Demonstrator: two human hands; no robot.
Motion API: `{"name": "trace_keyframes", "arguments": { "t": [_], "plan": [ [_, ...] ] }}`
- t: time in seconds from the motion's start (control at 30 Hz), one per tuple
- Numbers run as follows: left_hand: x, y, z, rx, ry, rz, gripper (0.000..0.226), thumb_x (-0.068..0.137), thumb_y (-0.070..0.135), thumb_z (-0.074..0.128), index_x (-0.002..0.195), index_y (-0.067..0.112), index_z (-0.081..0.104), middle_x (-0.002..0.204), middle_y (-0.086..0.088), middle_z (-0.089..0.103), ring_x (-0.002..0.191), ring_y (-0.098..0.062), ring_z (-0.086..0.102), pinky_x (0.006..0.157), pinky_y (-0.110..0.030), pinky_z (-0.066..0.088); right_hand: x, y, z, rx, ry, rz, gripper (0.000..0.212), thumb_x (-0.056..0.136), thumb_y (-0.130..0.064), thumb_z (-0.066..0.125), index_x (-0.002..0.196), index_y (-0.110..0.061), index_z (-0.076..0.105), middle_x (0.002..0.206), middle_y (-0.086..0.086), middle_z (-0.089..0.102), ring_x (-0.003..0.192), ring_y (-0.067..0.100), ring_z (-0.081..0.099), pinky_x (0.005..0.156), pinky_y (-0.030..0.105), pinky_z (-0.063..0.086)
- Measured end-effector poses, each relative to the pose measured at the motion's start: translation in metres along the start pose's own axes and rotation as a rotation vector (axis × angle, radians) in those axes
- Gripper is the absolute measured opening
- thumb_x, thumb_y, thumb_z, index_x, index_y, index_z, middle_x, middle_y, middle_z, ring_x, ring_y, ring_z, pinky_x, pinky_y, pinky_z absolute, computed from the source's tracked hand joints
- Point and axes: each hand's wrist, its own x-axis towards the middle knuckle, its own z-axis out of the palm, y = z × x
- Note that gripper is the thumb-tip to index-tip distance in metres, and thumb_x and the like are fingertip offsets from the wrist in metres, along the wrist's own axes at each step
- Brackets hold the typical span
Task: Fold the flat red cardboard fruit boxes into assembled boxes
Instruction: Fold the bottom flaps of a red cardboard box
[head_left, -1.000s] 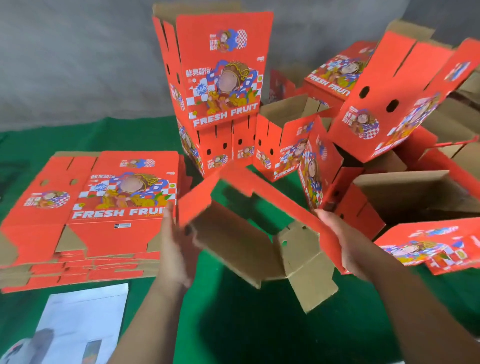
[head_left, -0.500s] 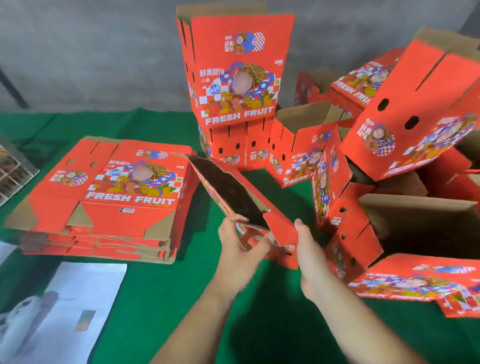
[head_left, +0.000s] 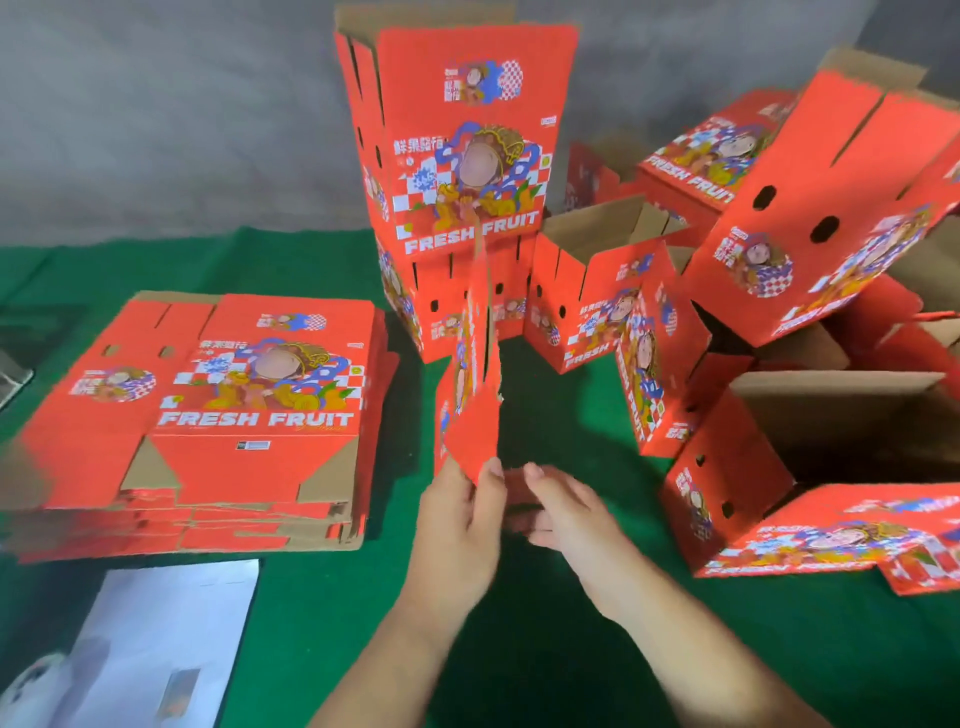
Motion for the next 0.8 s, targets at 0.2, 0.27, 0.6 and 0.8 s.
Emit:
{"name": "trace_keyframes", "arguments": {
  "t": [0.2,0.27,0.6,0.8],
  "plan": [
    [0.017,-0.006,-0.061,-0.043,0.164,0.121,0.032,0.102,0.012,0.047,0.128,0.030,0.056,0.115,0.020,0.069,0.107,0.000,0.064,0.097,-0.018,0.048,0.039,-0.001,-0.019,0.095,0.172,-0.074,0.032,0.105,-0.030,0.058,0.137,-0.032,0.052,0.136,0.003,0.062,0.112,0.025,0.067,0.094,0.037,0.052],
    [0.033,-0.012,-0.085,-0.144,0.253,0.069,0.027,0.094,0.008,0.051,0.107,0.029,0.063,0.097,0.010,0.073,0.086,-0.008,0.068,0.082,-0.028,0.056,0.051,0.002,-0.036,0.108,0.276,-0.101,0.054,0.101,-0.042,0.063,0.149,-0.036,0.039,0.150,-0.002,0.050,0.130,0.024,0.055,0.112,0.050,0.044],
    [0.074,-0.033,-0.114,-0.232,0.338,-0.067,0.031,0.089,0.054,0.063,0.110,0.032,0.066,0.109,-0.005,0.069,0.104,-0.021,0.059,0.098,-0.055,0.048,0.078,-0.015,-0.073,0.278,0.297,-0.193,0.107,0.062,-0.089,0.064,0.155,-0.049,0.032,0.158,-0.025,0.036,0.149,0.010,0.033,0.123,0.047,0.022],
    [0.065,-0.038,-0.090,0.104,0.218,-0.031,0.056,0.090,0.060,0.047,0.121,0.016,0.060,0.145,-0.013,0.038,0.138,-0.012,0.033,0.117,-0.025,0.030,0.066,-0.031,-0.060,0.434,0.050,-0.210,0.103,0.063,-0.082,0.080,0.148,-0.033,0.050,0.127,-0.010,0.063,0.102,0.011,0.065,0.086,0.043,0.058]
  ]
}}
